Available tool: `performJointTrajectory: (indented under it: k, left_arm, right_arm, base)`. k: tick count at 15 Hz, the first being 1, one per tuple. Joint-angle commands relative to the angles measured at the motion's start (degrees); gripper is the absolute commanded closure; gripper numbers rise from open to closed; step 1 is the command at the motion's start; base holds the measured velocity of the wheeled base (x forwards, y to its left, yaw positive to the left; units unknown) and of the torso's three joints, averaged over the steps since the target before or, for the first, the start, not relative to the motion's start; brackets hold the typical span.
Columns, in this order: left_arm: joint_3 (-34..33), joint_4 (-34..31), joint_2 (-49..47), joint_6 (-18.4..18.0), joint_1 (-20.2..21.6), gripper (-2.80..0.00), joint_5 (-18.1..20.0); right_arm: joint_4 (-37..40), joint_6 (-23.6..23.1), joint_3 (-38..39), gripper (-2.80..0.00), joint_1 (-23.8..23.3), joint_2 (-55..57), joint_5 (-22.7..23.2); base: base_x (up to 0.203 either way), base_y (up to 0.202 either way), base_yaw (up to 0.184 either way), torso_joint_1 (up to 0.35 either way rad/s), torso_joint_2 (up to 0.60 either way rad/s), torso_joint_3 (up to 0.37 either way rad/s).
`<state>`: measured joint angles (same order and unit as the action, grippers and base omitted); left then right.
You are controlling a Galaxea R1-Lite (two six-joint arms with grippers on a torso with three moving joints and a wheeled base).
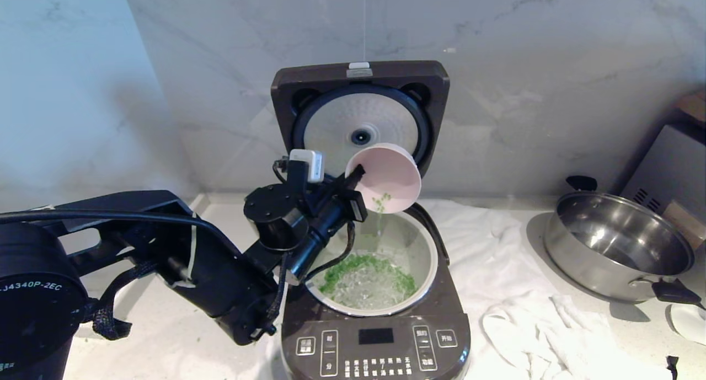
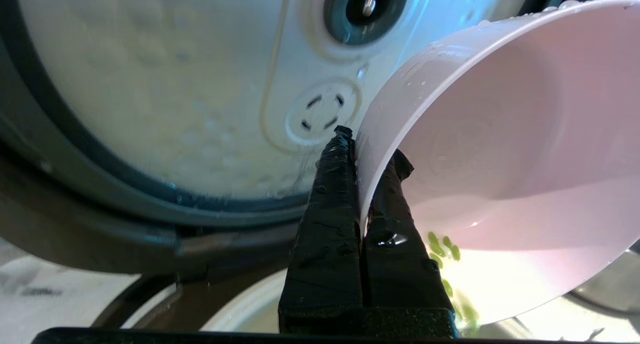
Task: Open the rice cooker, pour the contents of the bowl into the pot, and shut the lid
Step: Pour the water from the bowl into the rice cooker
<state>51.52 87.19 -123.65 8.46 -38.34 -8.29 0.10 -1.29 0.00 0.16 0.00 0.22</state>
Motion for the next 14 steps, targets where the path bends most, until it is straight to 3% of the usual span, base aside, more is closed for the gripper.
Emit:
performJointTrajectory:
  k: [1,10,14]
  left_arm:
    - [0.16,0.48,1.99,0.02,0.23,0.0,-0.06]
    - [-1.3,0.48,5.81,-4.28,0.98,0.0,-0.36]
    - [-0.93,0.48,7.7,-9.09,1.31,0.0,-1.01]
  right_arm:
    - [-0.01,-0.03,0.0,0.0,0.02,0.09,0.04]
    - [-0.01,-0.03,0.0,0.0,0.02,0.09,0.04]
    - [-0.01,0.06,0.0,0.0,0.02,0.09,0.04]
  base:
    - [0.0,0.0,0.0,0.0,0.0,0.0]
    - [0.0,0.0,0.0,0.0,0.0,0.0]
    - [0.0,0.0,0.0,0.0,0.0,0.0]
